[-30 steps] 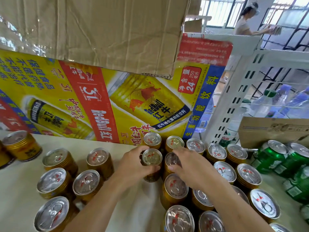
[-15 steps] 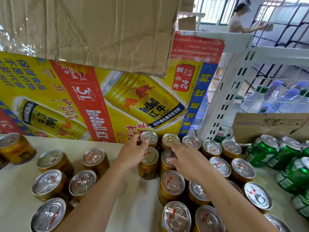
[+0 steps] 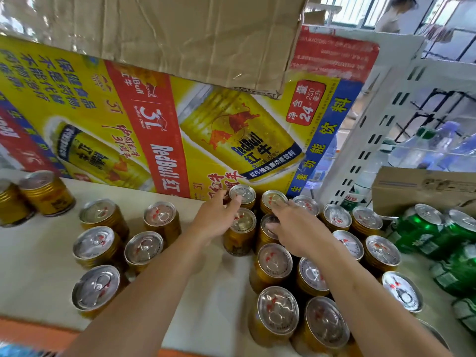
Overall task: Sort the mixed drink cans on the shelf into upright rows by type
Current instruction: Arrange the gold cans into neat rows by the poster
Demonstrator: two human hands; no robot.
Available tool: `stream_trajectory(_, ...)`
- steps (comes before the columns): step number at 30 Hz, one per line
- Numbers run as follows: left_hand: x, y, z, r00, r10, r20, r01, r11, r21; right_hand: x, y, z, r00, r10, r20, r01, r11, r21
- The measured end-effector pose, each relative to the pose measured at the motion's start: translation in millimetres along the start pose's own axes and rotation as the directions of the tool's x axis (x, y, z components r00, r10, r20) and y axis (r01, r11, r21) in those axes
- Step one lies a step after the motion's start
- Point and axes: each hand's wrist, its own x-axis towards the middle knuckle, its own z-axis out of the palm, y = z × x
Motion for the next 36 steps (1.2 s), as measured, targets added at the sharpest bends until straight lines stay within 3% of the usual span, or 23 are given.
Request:
stream_trajectory(3, -15.0, 0.3, -19.4, 0.993, 0.107, -0.052, -0.101, 0.988, 0.116, -1.5, -12.8, -4.1, 0.998, -0.015, -0.064, 0.013, 1.000, -0.019)
stream_trajectory(6, -36.4, -4.3, -55.9, 0.971, 0.211, -0.114, -0.179, 0.955, 0.236, 1.7, -34.3, -5.1, 0.982, -0.134, -0.135, 0.134, 0.991, -0.004)
stream_trajectory(11, -80.6, -29.4, -104.0, 0.971, 0.165, -0.174, -0.057, 0.863, 0.501, 17.3, -88.7, -2.4, 0.939, -0.314, -0.139, 0.332, 0.934, 0.135)
stream_trajectory(15, -103.7, -56.8, -102.7, 0.990, 0.104, -0.095, -0.011, 0.732, 0.681, 39.6, -135.4, 3.8, 0.893, -0.437, -0.106, 0.449, 0.882, 0.141)
stream_trajectory(19, -108.5, -76.4, -97.6, 0.993, 0.065, -0.096, 0.012, 0.766, 0.643, 54.4, -167.2, 11.6, 0.860, -0.508, -0.047, 0.509, 0.846, 0.161)
stream_trajectory(23, -109.8, -87.3, -103.1, 0.988, 0.101, -0.117, -0.018, 0.829, 0.559, 60.0, -169.3, 12.8, 0.905, -0.424, -0.029, 0.419, 0.880, 0.225)
stream_trajectory(27, -107.8, -85.2, -106.4, 0.986, 0.105, -0.127, -0.010, 0.807, 0.590, 56.9, -152.7, -1.1, 0.932, -0.358, -0.062, 0.362, 0.898, 0.251)
stream_trajectory(32, -100.3, -80.4, -107.4, 0.989, 0.107, -0.100, -0.024, 0.793, 0.609, 42.7, -134.4, -11.4, 0.931, -0.339, 0.132, 0.319, 0.936, 0.151)
stream_trajectory(36, -97.1, -79.8, -109.6, 0.993, 0.104, -0.064, -0.043, 0.786, 0.616, 36.2, -130.0, -14.3, 0.912, -0.385, 0.145, 0.364, 0.919, 0.150)
